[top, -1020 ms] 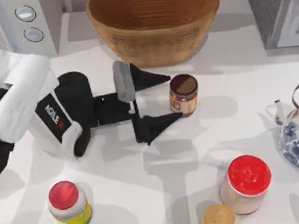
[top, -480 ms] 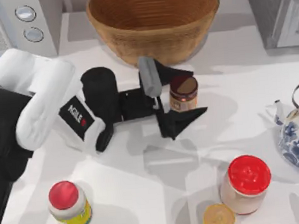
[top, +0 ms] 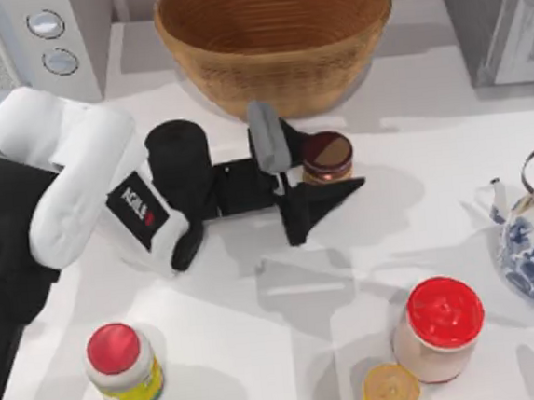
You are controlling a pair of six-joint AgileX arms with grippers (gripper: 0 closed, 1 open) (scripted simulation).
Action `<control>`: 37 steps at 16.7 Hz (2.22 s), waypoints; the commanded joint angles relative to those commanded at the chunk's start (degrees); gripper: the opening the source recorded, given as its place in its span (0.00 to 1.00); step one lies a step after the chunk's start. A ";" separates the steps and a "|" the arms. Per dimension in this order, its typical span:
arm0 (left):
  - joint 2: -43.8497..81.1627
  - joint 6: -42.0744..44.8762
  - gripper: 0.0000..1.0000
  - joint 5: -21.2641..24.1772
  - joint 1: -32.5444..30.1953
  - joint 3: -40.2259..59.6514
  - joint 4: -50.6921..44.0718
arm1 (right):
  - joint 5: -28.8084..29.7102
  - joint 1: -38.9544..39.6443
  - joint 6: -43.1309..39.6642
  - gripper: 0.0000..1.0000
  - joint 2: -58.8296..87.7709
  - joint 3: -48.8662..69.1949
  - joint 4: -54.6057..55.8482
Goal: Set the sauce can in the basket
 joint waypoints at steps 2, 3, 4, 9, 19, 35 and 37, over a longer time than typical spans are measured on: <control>0.00 0.00 0.25 0.00 0.00 0.00 0.00 | 0.00 0.00 0.00 1.00 0.00 0.00 0.00; 0.00 0.00 0.17 0.00 0.00 0.00 0.00 | 0.00 0.00 0.00 1.00 0.00 0.00 0.00; 0.00 0.00 0.10 0.00 0.00 0.00 0.00 | 0.00 0.00 0.00 1.00 0.00 0.00 0.00; 0.00 0.00 0.00 0.00 0.00 0.00 0.00 | 0.00 0.00 0.00 1.00 0.00 0.00 0.00; -6.03 0.07 0.00 1.57 1.69 -6.34 0.28 | 0.00 0.00 0.00 1.00 0.00 0.00 0.00; -34.61 1.33 0.00 8.76 9.23 -37.95 1.98 | 0.00 0.00 0.00 1.00 0.00 0.00 0.00; -34.36 1.18 0.00 6.82 9.13 -35.99 0.00 | 0.00 0.00 0.00 1.00 0.00 0.00 0.00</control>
